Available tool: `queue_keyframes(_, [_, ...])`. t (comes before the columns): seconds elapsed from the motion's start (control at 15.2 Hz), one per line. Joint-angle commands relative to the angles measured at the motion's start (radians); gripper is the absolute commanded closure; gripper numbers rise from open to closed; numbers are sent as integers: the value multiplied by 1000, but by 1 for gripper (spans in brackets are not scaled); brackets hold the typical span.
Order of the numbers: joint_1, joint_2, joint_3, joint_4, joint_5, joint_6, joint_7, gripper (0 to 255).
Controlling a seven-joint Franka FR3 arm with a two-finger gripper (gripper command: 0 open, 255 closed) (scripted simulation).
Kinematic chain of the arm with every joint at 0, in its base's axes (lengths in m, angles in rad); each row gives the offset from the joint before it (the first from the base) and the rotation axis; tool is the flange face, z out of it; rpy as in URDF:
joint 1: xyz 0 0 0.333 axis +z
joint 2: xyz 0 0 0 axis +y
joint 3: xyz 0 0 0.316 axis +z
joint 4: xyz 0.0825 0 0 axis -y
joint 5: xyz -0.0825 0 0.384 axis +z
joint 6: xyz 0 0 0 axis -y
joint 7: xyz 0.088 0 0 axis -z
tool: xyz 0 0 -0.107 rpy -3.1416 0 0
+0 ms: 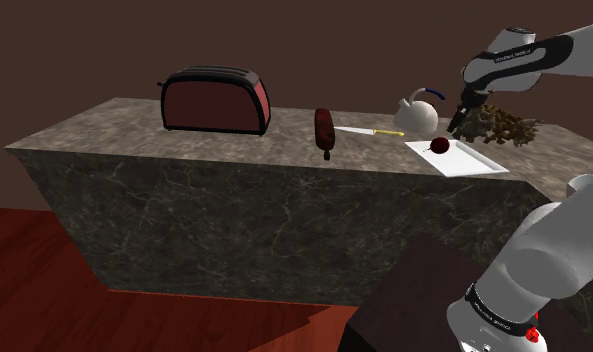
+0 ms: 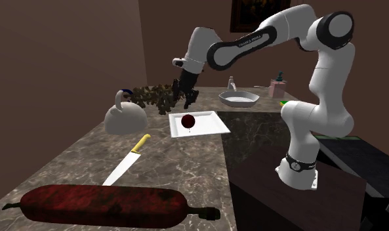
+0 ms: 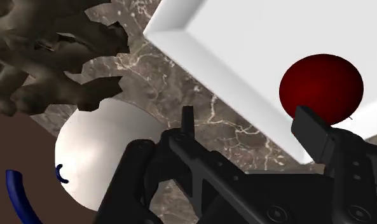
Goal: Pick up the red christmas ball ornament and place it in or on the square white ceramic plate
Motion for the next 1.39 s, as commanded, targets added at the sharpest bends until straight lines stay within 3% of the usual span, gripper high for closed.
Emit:
queue_keyframes(0.0, [96, 277, -128, 289, 282, -526, -178, 0])
queue_keyframes(0.13, [64, 277, -95, 263, 282, -499, -177, 0])
queue_keyframes(0.46, [59, 285, -88, 194, 290, -425, -183, 0])
queue_keyframes(0.99, [59, 285, -88, 194, 290, -425, -183, 0])
queue_keyframes(1.06, [59, 284, -88, 192, 290, -425, -183, 255])
queue_keyframes(1.32, [59, 288, -88, 196, 292, -427, -184, 255])
